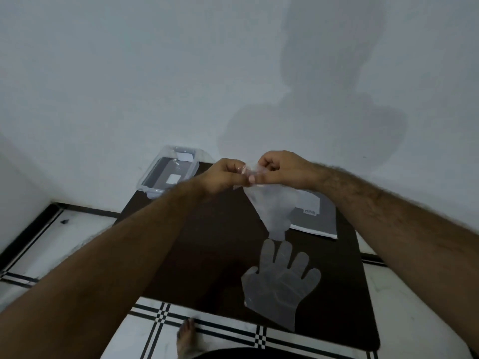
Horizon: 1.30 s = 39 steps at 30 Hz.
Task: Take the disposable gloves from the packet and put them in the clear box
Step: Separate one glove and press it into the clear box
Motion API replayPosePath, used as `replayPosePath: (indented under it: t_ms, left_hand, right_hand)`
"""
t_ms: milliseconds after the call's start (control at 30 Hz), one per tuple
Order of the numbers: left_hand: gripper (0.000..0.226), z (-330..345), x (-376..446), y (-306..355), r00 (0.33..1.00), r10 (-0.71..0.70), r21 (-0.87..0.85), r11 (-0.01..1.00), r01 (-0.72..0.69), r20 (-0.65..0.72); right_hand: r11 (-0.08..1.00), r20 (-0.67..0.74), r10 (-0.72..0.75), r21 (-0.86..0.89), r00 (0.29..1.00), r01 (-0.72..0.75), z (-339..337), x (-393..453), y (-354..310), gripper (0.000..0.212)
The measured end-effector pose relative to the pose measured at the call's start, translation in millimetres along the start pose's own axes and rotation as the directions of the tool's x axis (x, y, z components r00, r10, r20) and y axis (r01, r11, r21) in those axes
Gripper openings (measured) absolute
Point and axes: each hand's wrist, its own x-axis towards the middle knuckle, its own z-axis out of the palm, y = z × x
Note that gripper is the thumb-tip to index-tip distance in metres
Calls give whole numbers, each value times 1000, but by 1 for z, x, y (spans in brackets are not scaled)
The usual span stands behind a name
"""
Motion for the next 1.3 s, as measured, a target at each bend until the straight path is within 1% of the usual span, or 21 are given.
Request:
replayPosePath:
  t_ms: [100,167,233,267,300,400,500,567,667,733,800,933,1033,1100,1167,1200,1233,1300]
  left_hand:
    - [8,-46,6,-11,996,36,-79,996,-42,-83]
    - [7,-83,10,-17,994,40,-56,997,-46,-104]
    - [27,-123,12,-24,992,47,-21,999,-50,-115]
    - [33,-145,13,-27,992,46,-3,999,-47,-119]
    - [34,-166,15,-32,991,44,20,999,-42,-125]
    - [33,-233,19,-48,993,21,73,997,-12,-117]
    - [31,-292,23,-62,995,0,108,994,11,-98]
    - [26,-324,26,-70,998,-10,159,987,20,-65]
    - [21,-359,35,-81,997,-67,175,982,74,-44]
    - [20,-376,46,-88,993,-86,214,972,101,-77]
    - [19,-389,61,-96,986,-76,292,949,117,-147]
    - [16,-407,88,-103,972,18,489,866,103,-236]
    - [11,-421,100,-104,948,121,568,820,72,-294]
    - [11,-431,101,-105,926,220,613,790,15,-306]
    - [17,-440,96,-107,905,305,647,761,-46,-295]
    - [20,-444,92,-108,897,345,680,730,-72,-276]
    - [21,-447,88,-111,889,390,726,680,-102,-240]
    - [14,-450,81,-123,880,448,795,586,-158,-155]
  right_hand:
    - [997,-13,67,30,998,-67,21,35,-2,41]
    - [996,-38,86,37,996,-85,34,61,-7,35]
    - [991,-56,110,78,992,-105,44,91,-18,29]
    - [989,-69,120,95,990,-113,48,106,-25,26]
    - [988,-86,128,102,988,-119,53,122,-33,23]
    - [989,-130,137,74,982,-128,67,176,-58,17]
    - [987,-141,159,51,977,-153,79,229,-78,17]
    - [985,-149,173,34,974,-170,88,258,-89,17]
    - [980,-163,195,-9,967,-199,103,294,-95,17]
    - [974,-174,198,-74,965,-213,113,314,-94,17]
    - [966,-204,195,-130,959,-224,120,334,-90,15]
    - [958,-314,129,-206,941,-200,128,367,-85,5]
    - [968,-423,56,-198,905,-152,129,385,-86,5]
    - [970,-482,-32,-228,876,-90,130,392,-86,6]
    - [949,-503,-151,-315,851,-18,134,396,-84,8]
    - [937,-496,-193,-350,847,9,137,396,-83,10]
    - [928,-483,-220,-372,848,28,142,395,-81,11]
    - [907,-440,-259,-416,860,60,152,391,-78,12]
